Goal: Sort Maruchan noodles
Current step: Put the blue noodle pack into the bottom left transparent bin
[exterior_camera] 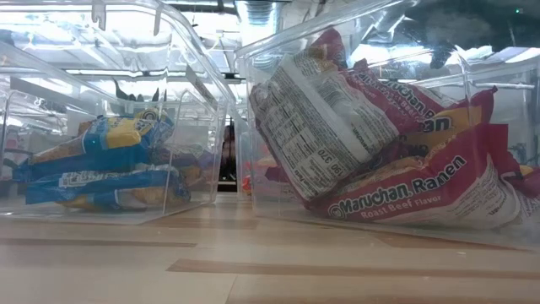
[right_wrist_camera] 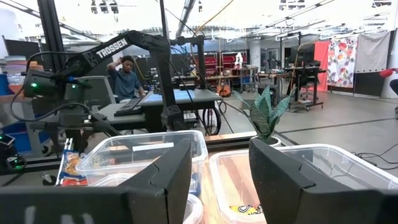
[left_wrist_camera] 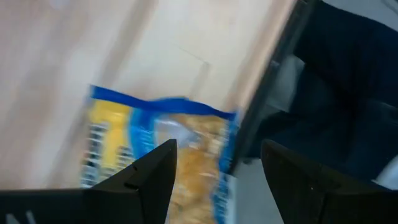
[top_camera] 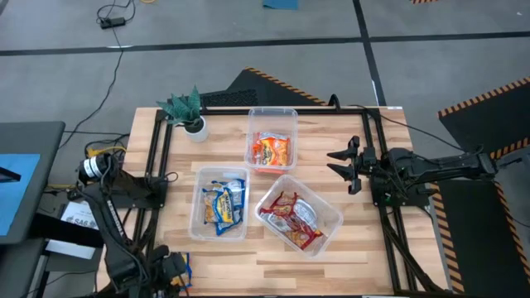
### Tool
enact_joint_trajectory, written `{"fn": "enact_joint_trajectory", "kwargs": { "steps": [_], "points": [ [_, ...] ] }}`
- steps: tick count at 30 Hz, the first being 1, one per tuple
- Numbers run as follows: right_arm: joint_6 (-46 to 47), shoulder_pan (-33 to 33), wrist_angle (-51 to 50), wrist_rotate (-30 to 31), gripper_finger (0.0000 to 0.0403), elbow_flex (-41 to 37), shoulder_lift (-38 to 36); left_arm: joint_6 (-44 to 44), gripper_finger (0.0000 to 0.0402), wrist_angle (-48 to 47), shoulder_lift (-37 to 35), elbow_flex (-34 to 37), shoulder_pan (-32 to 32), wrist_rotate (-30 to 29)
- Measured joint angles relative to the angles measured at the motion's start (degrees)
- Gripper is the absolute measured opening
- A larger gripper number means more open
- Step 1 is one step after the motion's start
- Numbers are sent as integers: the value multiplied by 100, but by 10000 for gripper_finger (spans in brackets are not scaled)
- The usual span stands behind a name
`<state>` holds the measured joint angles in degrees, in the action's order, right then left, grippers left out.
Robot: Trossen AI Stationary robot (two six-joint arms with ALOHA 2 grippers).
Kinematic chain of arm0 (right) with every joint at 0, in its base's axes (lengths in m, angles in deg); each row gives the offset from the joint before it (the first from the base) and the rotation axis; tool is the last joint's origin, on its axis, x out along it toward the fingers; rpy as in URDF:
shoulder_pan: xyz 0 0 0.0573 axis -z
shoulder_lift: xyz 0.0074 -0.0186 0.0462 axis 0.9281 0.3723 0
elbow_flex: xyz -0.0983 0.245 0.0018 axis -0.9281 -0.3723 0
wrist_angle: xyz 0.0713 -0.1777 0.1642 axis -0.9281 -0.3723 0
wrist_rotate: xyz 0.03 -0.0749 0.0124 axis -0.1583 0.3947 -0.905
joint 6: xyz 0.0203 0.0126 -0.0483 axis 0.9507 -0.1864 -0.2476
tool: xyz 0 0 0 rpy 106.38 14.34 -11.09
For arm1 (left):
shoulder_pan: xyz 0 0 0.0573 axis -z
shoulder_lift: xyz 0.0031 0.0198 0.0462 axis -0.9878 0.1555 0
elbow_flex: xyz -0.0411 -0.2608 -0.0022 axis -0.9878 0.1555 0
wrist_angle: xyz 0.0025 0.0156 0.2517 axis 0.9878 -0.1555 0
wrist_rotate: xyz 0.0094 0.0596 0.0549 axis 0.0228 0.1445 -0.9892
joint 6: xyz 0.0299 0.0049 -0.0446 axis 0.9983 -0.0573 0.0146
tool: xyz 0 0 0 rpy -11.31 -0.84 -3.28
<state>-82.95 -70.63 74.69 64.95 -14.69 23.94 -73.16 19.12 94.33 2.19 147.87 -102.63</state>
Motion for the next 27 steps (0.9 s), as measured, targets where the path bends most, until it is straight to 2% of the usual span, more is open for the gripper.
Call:
{"fn": "enact_joint_trajectory", "kwargs": {
  "steps": [6, 18, 27],
  "points": [
    [2, 0, -2, 0, 182, 0, 0, 244, 219, 644, 0, 2, -306, 624],
    [-2, 0, -7, -1, 182, 0, 0, -432, 219, 4, 2, 3, -355, 1163],
    [-2, 0, -9, 1, 182, 0, 0, -288, 219, -199, 850, -266, -544, 2176]
  ]
}}
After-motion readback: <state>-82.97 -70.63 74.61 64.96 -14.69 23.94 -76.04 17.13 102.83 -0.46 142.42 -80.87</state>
